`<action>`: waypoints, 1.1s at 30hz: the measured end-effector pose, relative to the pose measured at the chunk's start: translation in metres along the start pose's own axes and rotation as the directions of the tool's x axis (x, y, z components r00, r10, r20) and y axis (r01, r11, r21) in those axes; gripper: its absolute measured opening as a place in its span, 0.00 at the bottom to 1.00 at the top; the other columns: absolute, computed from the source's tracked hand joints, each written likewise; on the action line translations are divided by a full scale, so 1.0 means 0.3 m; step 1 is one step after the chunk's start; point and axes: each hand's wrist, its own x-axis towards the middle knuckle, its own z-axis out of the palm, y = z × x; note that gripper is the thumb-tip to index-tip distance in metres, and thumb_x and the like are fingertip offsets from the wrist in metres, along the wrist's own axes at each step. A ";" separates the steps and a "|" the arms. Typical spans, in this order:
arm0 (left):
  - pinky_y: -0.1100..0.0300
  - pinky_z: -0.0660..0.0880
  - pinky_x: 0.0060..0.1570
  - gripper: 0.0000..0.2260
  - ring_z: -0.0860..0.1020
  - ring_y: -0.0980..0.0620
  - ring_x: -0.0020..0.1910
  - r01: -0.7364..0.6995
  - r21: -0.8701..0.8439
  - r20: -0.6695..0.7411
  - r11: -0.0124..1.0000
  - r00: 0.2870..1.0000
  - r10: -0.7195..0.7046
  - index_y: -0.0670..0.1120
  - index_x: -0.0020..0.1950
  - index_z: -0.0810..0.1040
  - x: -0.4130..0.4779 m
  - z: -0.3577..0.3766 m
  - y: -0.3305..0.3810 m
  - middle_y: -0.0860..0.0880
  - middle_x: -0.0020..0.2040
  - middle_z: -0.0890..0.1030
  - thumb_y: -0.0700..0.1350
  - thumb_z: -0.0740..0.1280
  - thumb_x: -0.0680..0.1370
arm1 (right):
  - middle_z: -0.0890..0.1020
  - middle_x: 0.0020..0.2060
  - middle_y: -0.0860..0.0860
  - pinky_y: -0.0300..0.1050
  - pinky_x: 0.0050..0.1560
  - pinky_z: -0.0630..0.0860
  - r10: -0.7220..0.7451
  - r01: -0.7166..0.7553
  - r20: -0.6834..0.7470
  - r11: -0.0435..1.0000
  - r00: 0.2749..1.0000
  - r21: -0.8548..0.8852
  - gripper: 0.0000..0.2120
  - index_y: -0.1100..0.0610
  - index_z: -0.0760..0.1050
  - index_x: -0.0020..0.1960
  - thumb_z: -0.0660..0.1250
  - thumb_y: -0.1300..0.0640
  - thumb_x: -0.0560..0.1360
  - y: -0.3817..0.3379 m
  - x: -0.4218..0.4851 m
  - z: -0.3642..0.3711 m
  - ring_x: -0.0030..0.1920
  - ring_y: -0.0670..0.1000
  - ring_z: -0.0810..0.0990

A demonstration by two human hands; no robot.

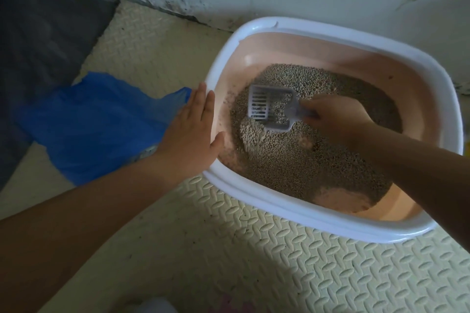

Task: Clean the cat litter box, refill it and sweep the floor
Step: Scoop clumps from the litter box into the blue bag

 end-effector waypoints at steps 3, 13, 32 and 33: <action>0.54 0.48 0.74 0.34 0.41 0.47 0.77 0.006 -0.065 -0.014 0.998 1.000 -0.006 0.41 0.77 0.40 -0.007 0.001 -0.001 0.45 0.77 0.35 0.52 0.55 0.80 | 0.76 0.41 0.46 0.38 0.33 0.67 -0.074 0.074 0.075 0.997 0.994 0.000 0.08 0.47 0.74 0.54 0.60 0.48 0.77 -0.034 -0.023 0.017 0.39 0.48 0.74; 0.53 0.53 0.74 0.34 0.43 0.48 0.77 -0.009 -0.115 -0.025 0.993 1.000 0.006 0.41 0.77 0.41 -0.011 -0.002 -0.012 0.46 0.77 0.35 0.52 0.56 0.80 | 0.75 0.50 0.46 0.38 0.30 0.64 -0.156 0.171 0.143 0.980 0.977 -0.101 0.19 0.45 0.63 0.71 0.52 0.47 0.81 -0.165 -0.081 0.007 0.44 0.50 0.78; 0.52 0.56 0.71 0.33 0.47 0.46 0.77 -0.002 -0.093 -0.025 0.996 1.000 0.000 0.41 0.77 0.42 -0.010 0.000 -0.006 0.45 0.77 0.37 0.50 0.57 0.80 | 0.80 0.49 0.47 0.56 0.51 0.77 -0.155 0.351 0.478 0.868 0.865 -0.353 0.24 0.42 0.70 0.65 0.72 0.54 0.71 -0.177 0.060 -0.113 0.49 0.51 0.79; 0.52 0.56 0.71 0.33 0.48 0.45 0.77 -0.001 -0.088 -0.022 0.996 1.000 -0.001 0.41 0.77 0.43 -0.011 0.000 -0.004 0.45 0.77 0.38 0.50 0.57 0.80 | 0.80 0.51 0.47 0.60 0.57 0.73 -0.129 0.360 0.518 0.854 0.846 -0.376 0.24 0.42 0.72 0.63 0.73 0.52 0.70 -0.199 0.081 -0.119 0.53 0.53 0.77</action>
